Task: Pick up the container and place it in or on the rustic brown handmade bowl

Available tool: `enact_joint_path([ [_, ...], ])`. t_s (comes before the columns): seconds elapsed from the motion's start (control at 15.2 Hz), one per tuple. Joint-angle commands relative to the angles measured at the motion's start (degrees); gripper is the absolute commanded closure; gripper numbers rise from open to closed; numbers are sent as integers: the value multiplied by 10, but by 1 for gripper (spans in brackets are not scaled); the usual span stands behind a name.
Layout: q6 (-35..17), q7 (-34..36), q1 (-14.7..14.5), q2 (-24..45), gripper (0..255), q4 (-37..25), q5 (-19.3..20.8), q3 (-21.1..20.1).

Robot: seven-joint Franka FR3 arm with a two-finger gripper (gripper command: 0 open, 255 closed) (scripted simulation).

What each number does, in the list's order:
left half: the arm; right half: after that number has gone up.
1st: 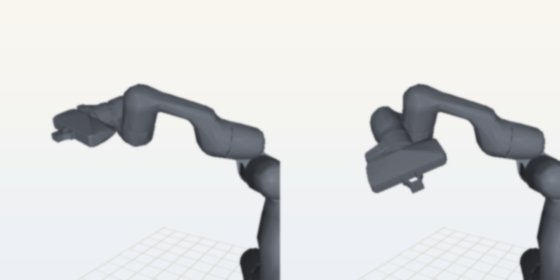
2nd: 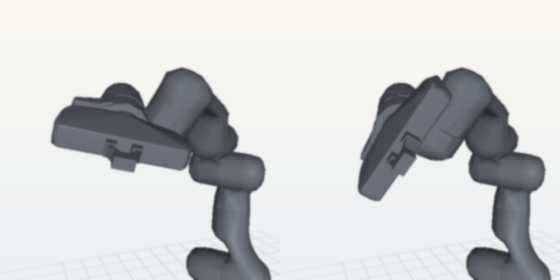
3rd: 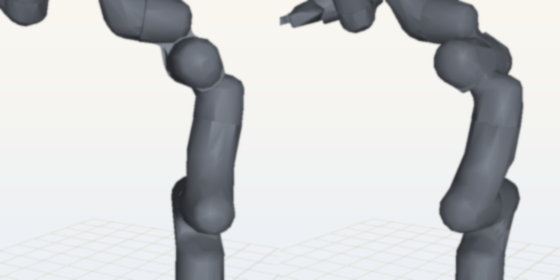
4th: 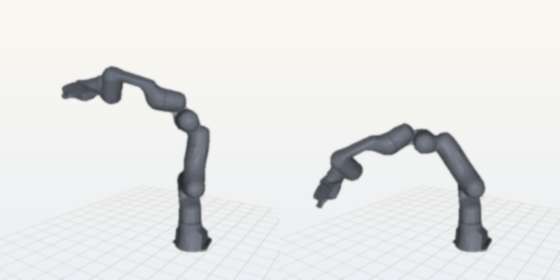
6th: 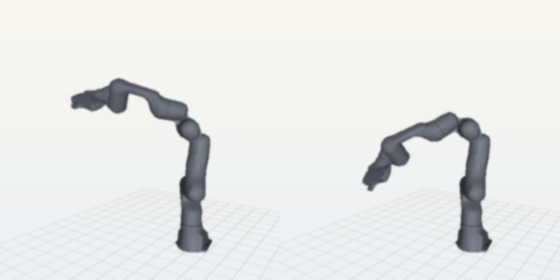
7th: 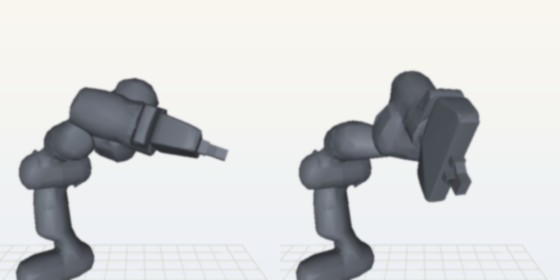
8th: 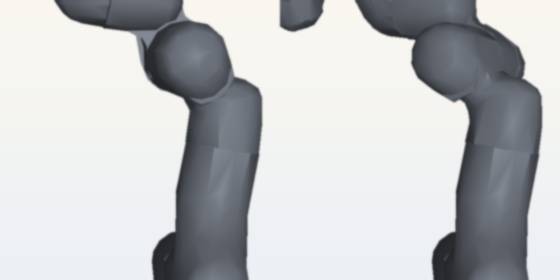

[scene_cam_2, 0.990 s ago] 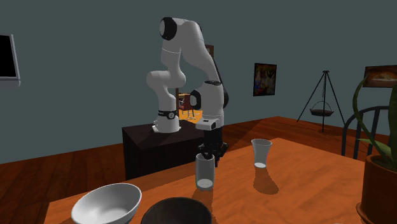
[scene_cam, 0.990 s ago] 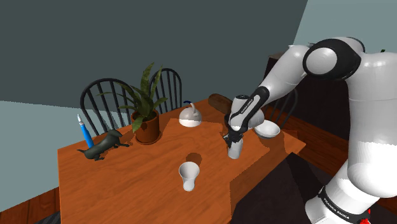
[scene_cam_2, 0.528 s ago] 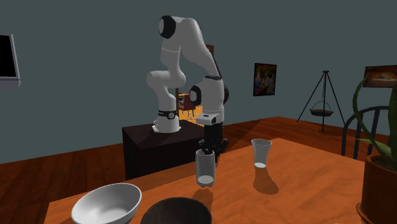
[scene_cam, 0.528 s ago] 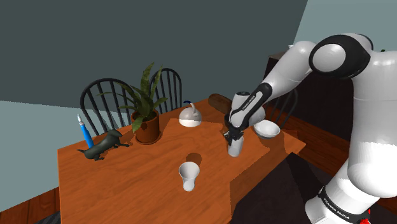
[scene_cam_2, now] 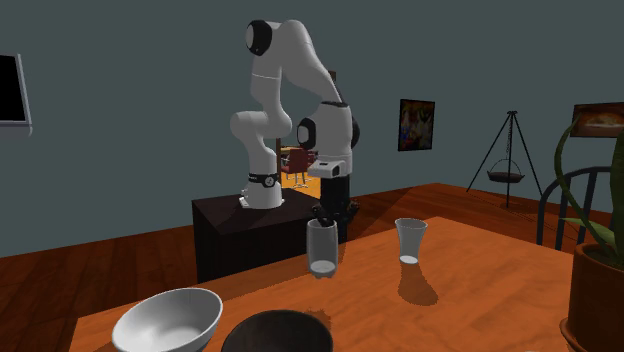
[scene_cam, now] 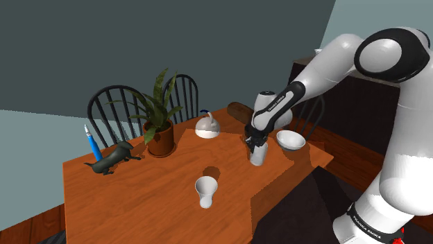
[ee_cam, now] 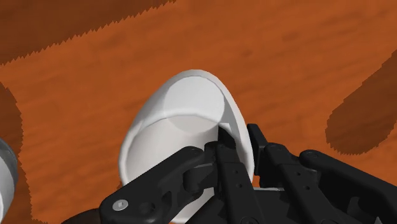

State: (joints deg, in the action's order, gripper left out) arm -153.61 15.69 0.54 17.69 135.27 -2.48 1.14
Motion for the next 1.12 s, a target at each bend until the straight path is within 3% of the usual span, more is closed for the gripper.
enact_joint_path([
  [0.0, 14, 1, -1, -14, 255, 0, 1, 1],
  [1.06, 131, 9, -2, -122, 255, -9, 10, 4],
])
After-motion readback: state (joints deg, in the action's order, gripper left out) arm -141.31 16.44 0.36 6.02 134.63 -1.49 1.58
